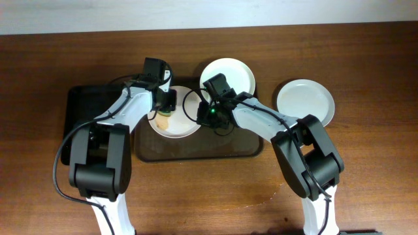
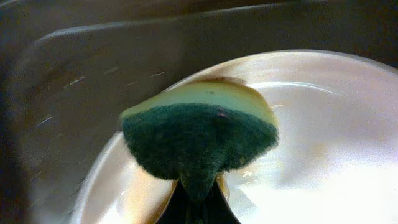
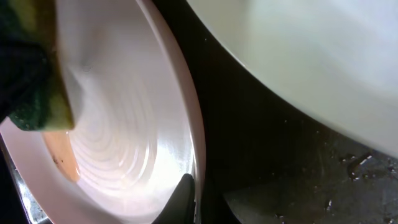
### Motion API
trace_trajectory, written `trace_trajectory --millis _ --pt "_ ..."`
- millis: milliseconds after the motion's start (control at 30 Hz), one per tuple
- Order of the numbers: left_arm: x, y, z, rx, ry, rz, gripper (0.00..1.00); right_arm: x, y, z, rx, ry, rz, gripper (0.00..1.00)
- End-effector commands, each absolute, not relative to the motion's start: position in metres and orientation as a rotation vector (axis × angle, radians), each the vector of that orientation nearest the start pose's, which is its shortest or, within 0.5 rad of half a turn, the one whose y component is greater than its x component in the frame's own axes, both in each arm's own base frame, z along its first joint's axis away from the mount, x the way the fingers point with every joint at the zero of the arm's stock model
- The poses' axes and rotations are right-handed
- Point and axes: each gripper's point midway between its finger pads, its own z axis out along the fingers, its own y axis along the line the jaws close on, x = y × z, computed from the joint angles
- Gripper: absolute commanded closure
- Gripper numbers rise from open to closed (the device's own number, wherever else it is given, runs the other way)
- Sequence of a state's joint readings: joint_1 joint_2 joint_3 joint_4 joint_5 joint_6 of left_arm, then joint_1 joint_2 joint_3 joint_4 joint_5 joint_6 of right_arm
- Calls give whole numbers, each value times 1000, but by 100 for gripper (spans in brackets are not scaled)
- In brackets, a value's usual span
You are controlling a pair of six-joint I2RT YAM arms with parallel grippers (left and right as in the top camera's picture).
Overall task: Clean dirty plates on tray and stack at the side
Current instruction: 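Scrub the second plate with the sponge while the right gripper holds it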
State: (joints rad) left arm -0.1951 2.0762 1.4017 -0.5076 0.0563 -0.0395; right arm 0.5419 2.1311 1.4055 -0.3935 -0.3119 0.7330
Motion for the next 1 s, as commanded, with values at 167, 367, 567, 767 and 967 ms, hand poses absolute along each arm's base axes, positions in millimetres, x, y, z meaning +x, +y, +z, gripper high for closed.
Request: trace_trajectory --millis 167,367,567,767,967 --pt "474 -96 4 214 2714 -132 100 376 296 -16 98 2924 712 96" --pt "442 -31 -4 -113 2827 328 99 376 296 -16 98 2923 712 96" --pt "361 -88 -17 272 3182 -201 100 376 296 -15 98 2924 713 96" --pt "389 -129 -7 199 3034 -539 100 375 300 -14 61 2918 743 96" --pt "423 -33 -10 -201 2900 300 99 375 300 -14 58 2918 742 96"
